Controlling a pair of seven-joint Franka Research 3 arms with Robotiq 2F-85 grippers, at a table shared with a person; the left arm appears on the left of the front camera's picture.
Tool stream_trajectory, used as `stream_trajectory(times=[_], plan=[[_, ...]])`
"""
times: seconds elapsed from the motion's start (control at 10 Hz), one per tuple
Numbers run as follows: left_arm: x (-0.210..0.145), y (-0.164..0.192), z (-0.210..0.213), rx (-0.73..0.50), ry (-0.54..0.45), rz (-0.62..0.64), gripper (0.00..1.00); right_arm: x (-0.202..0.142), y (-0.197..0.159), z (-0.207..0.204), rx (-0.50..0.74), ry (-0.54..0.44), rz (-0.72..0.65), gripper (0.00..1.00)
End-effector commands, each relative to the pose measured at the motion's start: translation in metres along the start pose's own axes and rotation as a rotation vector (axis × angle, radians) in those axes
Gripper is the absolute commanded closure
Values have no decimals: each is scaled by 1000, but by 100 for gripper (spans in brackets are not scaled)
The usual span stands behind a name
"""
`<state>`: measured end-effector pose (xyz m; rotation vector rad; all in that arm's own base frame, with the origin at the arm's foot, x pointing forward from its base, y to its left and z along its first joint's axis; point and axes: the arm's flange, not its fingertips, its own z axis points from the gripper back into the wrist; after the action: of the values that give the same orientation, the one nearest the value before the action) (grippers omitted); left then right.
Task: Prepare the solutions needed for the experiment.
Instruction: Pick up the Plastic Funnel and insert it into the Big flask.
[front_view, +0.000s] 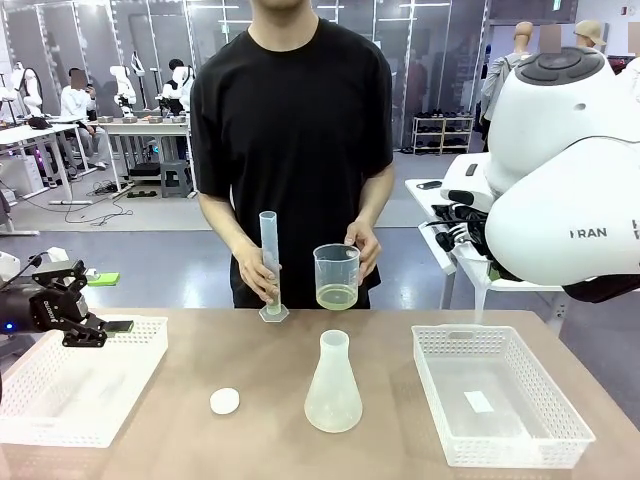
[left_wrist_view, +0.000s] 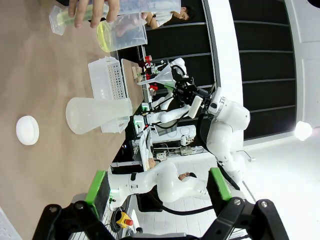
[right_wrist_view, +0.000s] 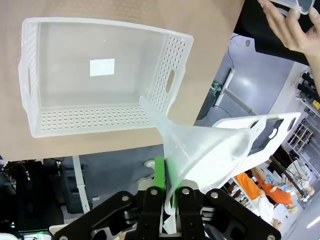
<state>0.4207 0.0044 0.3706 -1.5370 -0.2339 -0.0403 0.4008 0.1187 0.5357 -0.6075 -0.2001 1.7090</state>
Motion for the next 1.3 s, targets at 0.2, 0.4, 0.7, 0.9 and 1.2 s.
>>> stream_trajectory(times=[0.2, 0.4, 0.7, 0.9, 1.2], plan=[[0, -1, 0, -1, 0, -5, 0, -1, -3, 0, 6, 12, 0, 100], [0, -1, 0, -1, 0, -5, 0, -1, -3, 0, 6, 12, 0, 100], [0, -1, 0, -1, 0, -5, 0, 23, 4, 14, -63, -47, 100, 95], [0, -1, 0, -1, 0, -5, 0, 47, 11, 35, -132, -88, 160, 95], [0, -1, 0, -1, 0, -5, 0, 79, 20, 60, -257, -167, 283, 95]])
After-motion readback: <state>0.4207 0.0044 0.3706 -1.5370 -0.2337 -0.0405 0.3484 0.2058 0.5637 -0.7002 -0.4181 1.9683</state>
